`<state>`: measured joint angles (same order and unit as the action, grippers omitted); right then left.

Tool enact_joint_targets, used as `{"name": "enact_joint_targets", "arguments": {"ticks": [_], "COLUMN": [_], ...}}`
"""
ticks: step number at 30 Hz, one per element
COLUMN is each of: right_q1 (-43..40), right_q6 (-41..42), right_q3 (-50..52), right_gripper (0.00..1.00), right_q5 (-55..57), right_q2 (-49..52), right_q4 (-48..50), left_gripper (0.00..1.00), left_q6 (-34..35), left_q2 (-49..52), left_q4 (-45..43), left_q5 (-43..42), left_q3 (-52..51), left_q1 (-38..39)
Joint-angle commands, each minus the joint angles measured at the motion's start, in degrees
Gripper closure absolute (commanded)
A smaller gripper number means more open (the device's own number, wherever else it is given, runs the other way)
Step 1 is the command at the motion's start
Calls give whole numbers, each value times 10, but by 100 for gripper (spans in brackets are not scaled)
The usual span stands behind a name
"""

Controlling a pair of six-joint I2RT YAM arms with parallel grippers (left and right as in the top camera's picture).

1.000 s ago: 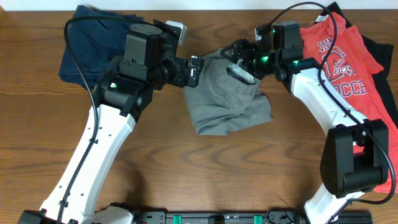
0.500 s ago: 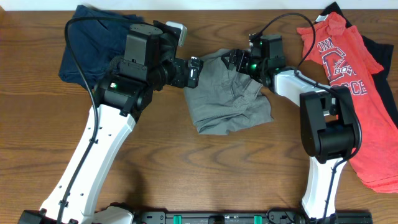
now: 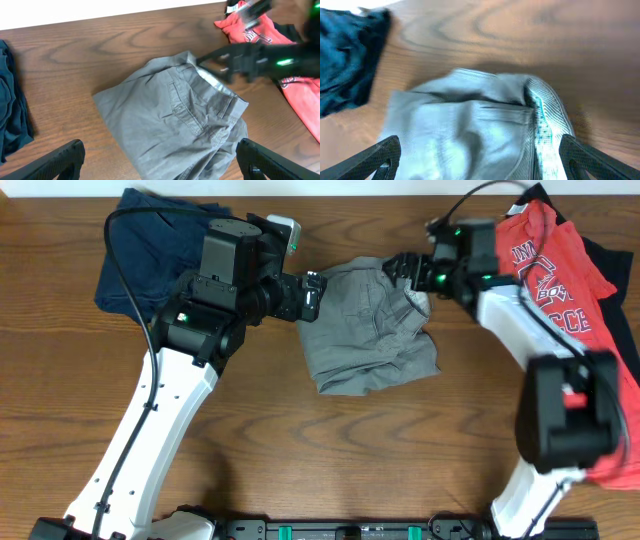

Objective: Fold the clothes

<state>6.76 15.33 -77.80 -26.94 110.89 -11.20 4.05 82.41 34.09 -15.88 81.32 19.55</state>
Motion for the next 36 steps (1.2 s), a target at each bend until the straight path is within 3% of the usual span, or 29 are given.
{"name": "enact_joint_targets", "arguments": {"ticks": [1,3,4,6,9,13,17,22,31,36], "right_q1": [10,23,30,46,67,81,76,65,65,63], "right_q6": [-68,-87,-93,-96,-96,-87,-25,8,38,33], "right_q3": [-17,-17,-17,-17,-17,-16,-10,23,130,116], "right_gripper": [1,14,31,80,97,99,99,99,99,99], "right_q5": [-2,10,16,35,58,74,161,216,222,188], "right_q2": [-72,-87,-88,-84,-64,-30,-1,1,1,-1], "right_q4": [-40,-81,-100,-141,-188,-252,-318,-345,-248,-228], "left_gripper": [2,2,2,2,2,2,2,2,2,2], "left_q6": [-10,-10,-10,-10,-10,-9,-9,-9,-9,-9], "left_q2": [0,0,0,1,3,7,12,28,68,72], "left_q4": [0,-1,-1,-1,0,2,6,17,43,50], "left_q5": [6,6,6,6,6,5,5,5,5,4], "left_q3": [7,7,7,7,7,5,2,1,0,0], "left_q1": [-3,-3,-3,-2,-2,-2,-2,-2,-2,-2]}}
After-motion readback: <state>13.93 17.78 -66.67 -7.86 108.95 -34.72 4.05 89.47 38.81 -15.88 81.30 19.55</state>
